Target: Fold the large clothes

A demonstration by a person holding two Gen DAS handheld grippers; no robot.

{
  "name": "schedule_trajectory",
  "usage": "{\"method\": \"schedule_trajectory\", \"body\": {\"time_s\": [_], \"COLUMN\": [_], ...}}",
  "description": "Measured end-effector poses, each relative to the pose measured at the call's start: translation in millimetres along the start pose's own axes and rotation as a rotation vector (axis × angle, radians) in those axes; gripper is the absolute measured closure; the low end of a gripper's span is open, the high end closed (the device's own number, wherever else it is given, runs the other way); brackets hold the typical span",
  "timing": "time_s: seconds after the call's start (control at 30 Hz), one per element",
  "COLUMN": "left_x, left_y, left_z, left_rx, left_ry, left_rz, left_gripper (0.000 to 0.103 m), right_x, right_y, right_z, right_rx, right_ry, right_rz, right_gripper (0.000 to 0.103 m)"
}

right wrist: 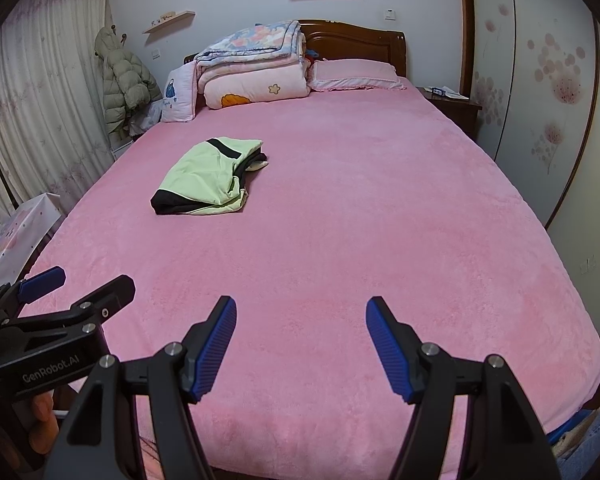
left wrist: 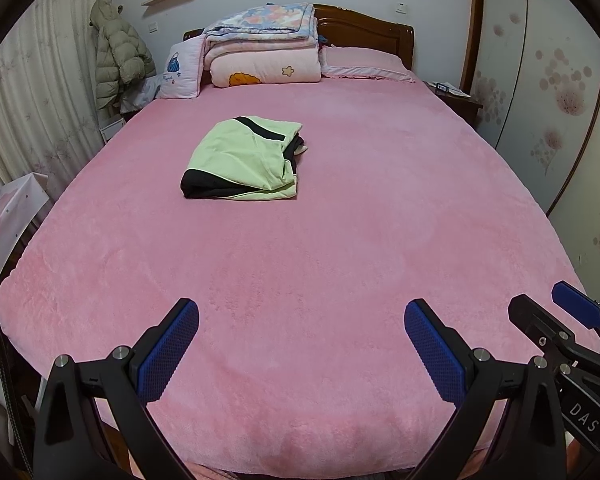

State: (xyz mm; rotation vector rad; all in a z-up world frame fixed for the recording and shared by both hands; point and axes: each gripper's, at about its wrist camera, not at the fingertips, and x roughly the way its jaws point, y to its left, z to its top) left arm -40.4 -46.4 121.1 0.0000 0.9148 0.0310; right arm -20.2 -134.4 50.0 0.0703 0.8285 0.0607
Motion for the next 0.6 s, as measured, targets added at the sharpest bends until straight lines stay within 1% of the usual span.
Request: {"method": "schedule_trajectory", "body": {"time_s": [0.43,0.6], "left_x": [-1.6,-0.1], "left_y": [-0.5,-0.6], "left_z": [-3.2,-3.9], "left_rx": [-0.005,-0.004], "left_ry": [0.000,0.006], "left_rz": [-0.036,-0.027], "left_gripper": [0.001,0.001], "right_x": [2.9,2.5], "right_y": [-2.0,-1.9], "right_z": [-5.1,-4.6], "right_rx": [0.001,-0.003], "right_ry": [0.005,0.002], "right_rz": [0.001,0.000], "right_gripper": [0.035,0.035]}}
